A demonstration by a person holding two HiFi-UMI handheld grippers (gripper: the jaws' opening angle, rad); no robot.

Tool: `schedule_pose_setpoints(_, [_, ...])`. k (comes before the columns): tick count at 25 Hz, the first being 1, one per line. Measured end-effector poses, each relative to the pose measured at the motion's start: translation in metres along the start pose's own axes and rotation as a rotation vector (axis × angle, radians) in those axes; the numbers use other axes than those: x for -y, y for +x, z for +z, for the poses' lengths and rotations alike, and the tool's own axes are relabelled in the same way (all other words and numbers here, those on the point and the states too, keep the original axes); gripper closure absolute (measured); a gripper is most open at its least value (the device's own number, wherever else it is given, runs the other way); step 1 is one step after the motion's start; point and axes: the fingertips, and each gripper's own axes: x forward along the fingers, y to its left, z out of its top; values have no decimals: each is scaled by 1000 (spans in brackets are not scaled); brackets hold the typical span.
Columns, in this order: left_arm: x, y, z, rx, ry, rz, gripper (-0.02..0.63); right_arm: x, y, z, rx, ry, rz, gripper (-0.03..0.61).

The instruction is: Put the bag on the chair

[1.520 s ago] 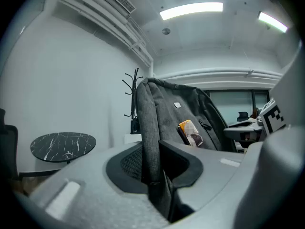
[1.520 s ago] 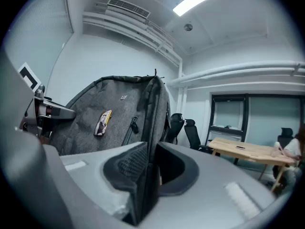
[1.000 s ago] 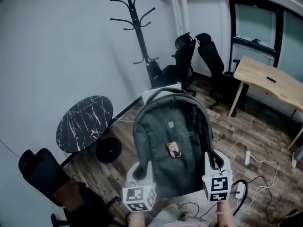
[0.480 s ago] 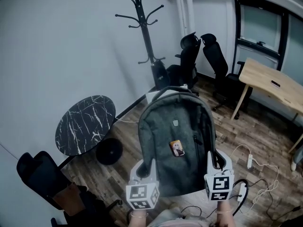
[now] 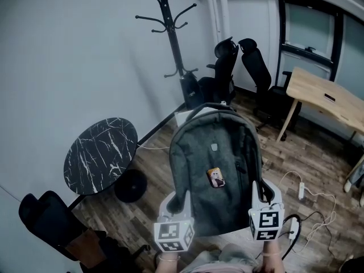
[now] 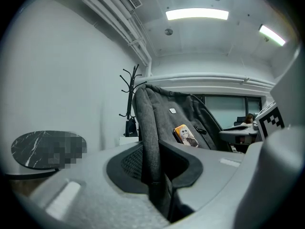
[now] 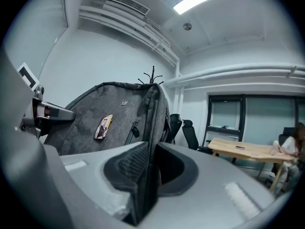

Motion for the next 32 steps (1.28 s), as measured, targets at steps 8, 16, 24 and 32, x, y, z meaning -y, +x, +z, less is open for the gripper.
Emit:
schedule_pose_setpoints(8, [-5, 15, -4, -12, -11, -9, 538, 1, 14, -1, -16, 1, -9, 522])
schedule_pose_setpoints(16, [-9, 48, -9, -40, -5, 3, 540, 8, 47, -11, -34, 19, 4, 523])
schedule_pose_setpoints(24, [-9, 94, -5, -60, 0, 22, 540, 27, 94, -13, -47, 25, 35, 523])
schedule_pose_setpoints(32, [-6, 141, -2, -79, 5, 36, 540, 50, 139, -15, -58, 21, 65, 525])
